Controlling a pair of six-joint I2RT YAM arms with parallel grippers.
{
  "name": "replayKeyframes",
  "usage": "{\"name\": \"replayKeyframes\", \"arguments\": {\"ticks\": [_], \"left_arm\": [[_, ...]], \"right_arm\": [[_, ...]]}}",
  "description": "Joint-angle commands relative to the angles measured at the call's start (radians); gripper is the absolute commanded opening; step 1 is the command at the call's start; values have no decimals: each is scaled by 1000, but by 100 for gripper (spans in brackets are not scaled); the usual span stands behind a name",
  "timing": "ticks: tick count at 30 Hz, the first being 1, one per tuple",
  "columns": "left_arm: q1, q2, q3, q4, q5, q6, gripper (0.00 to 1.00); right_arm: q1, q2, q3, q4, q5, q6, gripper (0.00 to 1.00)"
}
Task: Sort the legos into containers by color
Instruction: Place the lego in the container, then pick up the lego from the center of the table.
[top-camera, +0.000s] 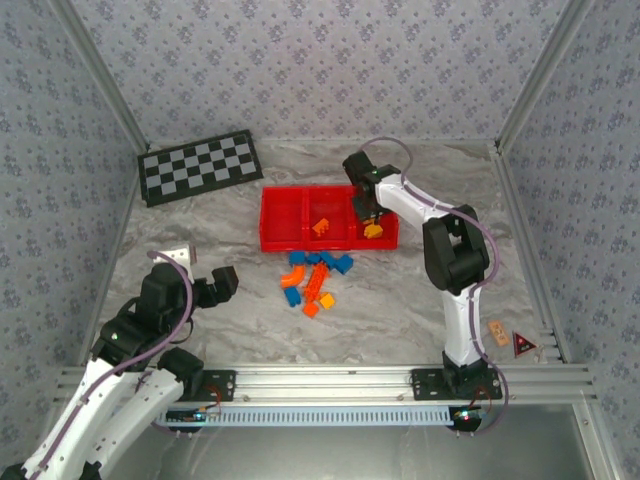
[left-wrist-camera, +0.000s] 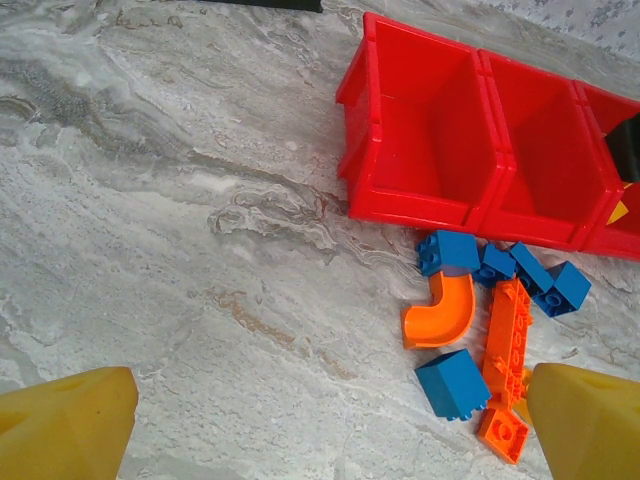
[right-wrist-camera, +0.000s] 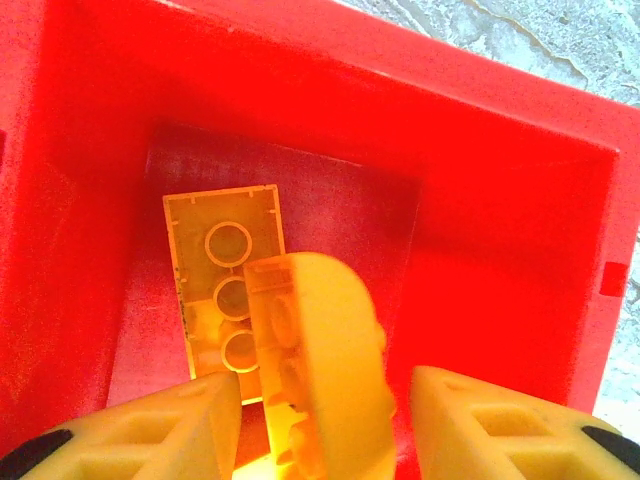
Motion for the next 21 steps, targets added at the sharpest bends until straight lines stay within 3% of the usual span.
{"name": "replayKeyframes", "arguments": {"ticks": [1,8,15,21], "left_arm": [[-5,3,-4,6,-8,10,100],[-4,0,-3,5,-8,9,100],[-5,0,-6,5,-8,6,100],[-5,3,-5,6,-8,4,100]], "right_arm": [[14,-41,28,-49,32,24,50],[33,-146,-2,-43,21,51,48],[38,-316,-108,0,-69,121,48],[39,-479,-250,69,-168,194,59]]}}
